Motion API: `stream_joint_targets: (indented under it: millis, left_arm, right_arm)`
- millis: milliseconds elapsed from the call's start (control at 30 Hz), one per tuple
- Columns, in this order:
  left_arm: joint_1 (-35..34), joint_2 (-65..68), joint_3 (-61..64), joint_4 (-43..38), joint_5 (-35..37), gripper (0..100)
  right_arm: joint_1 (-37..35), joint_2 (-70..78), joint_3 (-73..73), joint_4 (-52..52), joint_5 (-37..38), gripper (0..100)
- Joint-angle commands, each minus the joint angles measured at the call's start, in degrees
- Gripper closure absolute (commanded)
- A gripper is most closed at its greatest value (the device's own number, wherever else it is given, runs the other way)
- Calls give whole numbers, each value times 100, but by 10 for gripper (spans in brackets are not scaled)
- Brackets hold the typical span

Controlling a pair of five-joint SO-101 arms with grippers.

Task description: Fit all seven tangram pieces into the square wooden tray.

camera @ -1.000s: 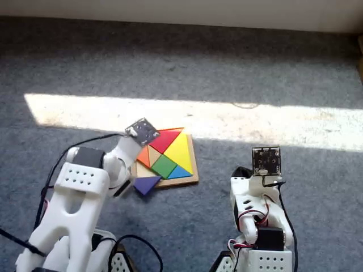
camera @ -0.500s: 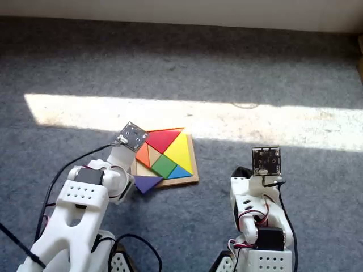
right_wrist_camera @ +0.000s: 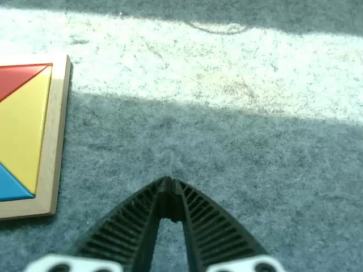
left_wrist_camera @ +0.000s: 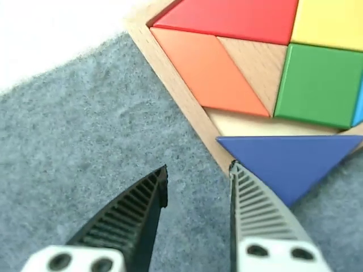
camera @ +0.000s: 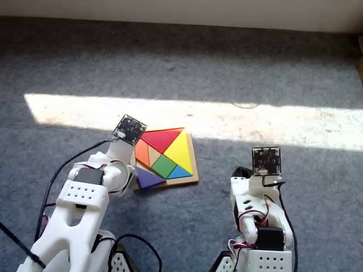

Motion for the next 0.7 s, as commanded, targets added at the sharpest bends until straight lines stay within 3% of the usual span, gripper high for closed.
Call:
stream_joint_targets:
  millis: [0,367,567,667]
  left_arm:
    - [-31,-84,-4,-299,70,821]
    - [75,1297,-848,-360,88,821]
    - [-101,840,-901,-352,457,822]
    - [-171,154,-892,35,457,821]
  right_arm:
    - [75,-57,866,-119,53,989]
    - [75,-57,866,-119,53,989]
    - [75,-57,866,-119,53,989]
    - [75,-57,866,-119,53,989]
